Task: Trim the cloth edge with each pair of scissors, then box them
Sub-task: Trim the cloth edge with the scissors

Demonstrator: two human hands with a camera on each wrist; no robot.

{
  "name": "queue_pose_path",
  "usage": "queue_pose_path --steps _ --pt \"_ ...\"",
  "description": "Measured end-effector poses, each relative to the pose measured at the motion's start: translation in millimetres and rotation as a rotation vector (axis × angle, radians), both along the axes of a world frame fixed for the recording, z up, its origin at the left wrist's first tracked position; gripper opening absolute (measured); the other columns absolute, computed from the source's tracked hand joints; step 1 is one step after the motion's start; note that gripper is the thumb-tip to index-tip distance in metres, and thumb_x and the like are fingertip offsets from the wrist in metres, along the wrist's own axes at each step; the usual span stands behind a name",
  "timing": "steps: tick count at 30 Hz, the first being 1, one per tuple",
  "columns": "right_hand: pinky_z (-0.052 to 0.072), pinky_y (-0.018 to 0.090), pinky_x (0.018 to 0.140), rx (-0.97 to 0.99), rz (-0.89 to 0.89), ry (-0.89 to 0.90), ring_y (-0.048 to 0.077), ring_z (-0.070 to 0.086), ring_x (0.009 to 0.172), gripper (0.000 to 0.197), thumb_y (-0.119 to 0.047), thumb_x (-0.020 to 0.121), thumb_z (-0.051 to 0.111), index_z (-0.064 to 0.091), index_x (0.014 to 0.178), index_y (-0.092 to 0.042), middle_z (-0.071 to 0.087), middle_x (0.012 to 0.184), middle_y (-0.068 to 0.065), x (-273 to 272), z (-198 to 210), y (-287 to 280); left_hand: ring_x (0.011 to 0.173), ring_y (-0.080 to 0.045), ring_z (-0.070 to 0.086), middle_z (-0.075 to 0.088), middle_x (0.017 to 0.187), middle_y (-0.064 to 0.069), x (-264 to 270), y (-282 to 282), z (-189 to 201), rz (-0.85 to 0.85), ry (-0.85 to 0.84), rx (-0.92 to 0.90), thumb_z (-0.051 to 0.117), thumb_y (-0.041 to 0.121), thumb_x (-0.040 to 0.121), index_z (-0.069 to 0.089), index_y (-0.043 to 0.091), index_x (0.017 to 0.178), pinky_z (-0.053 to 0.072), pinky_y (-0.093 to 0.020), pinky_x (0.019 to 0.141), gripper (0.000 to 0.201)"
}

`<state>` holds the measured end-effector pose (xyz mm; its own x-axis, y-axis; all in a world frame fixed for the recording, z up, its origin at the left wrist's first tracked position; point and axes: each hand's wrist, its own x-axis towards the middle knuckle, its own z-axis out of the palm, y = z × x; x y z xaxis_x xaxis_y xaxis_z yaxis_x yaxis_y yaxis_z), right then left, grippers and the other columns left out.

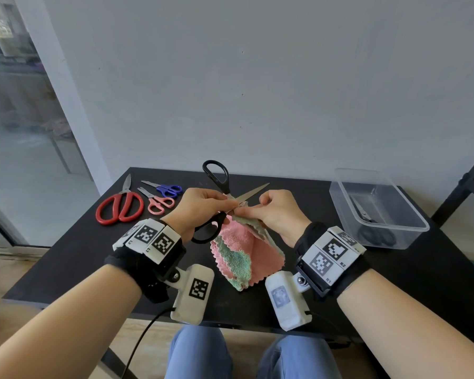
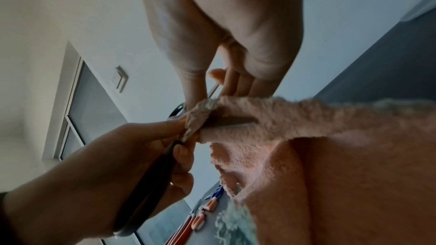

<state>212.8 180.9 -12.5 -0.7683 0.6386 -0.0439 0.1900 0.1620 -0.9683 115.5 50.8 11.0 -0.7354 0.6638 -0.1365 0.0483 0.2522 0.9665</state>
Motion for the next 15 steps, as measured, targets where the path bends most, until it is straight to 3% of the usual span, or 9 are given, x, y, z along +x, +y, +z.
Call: queue_pose_path --steps 2,5,8,11,15 --pt "0.041 0.037 0.071 -0.027 0.016 -0.003 0.042 0.068 0.085 0.064 -0.032 0.043 0.093 0.032 0.059 -0.023 0.052 0.082 0.009 0 -1 -2 0.045 -0.006 0.062 0.068 0.068 -0.002 0 0 0 0.010 0.005 -0.005 0.074 0.013 0.081 0.072 0.000 0.083 0.049 -0.013 0.048 0.014" --pt "0.040 0.037 0.071 -0.039 0.061 -0.010 0.027 0.061 0.076 0.071 -0.042 0.031 0.090 0.028 0.058 -0.023 0.048 0.079 0.008 2 1 -3 0.044 -0.004 0.060 0.067 0.064 -0.002 0 -1 -1 0.015 -0.003 -0.001 0.074 0.013 0.081 0.072 -0.002 0.084 0.048 -0.012 0.049 0.016" --pt "0.039 0.033 0.068 -0.026 0.084 0.001 0.023 0.060 0.073 0.067 -0.021 0.055 0.093 0.026 0.060 -0.022 0.045 0.062 0.006 4 1 1 0.042 -0.005 0.060 0.067 0.057 0.002 2 -2 -1 0.023 -0.026 0.015 0.073 0.013 0.082 0.072 -0.001 0.082 0.048 -0.013 0.048 0.014" --pt "0.039 0.026 0.062 0.000 0.084 0.010 0.012 0.061 0.056 0.063 -0.013 0.064 0.088 0.026 0.061 -0.021 0.045 0.046 -0.007 7 2 4 0.043 -0.006 0.060 0.067 0.056 0.001 2 -1 -1 0.016 -0.053 0.027 0.072 0.013 0.083 0.072 -0.001 0.083 0.050 -0.015 0.048 0.014" --pt "0.042 0.029 0.063 0.017 0.076 0.007 0.014 0.063 0.058 0.060 -0.010 0.066 0.086 0.027 0.062 -0.021 0.049 0.056 0.003 8 2 8 0.040 -0.008 0.058 0.066 0.051 0.002 2 -1 0 -0.005 -0.079 0.031 0.071 0.014 0.084 0.070 -0.007 0.088 0.050 -0.017 0.046 0.021"
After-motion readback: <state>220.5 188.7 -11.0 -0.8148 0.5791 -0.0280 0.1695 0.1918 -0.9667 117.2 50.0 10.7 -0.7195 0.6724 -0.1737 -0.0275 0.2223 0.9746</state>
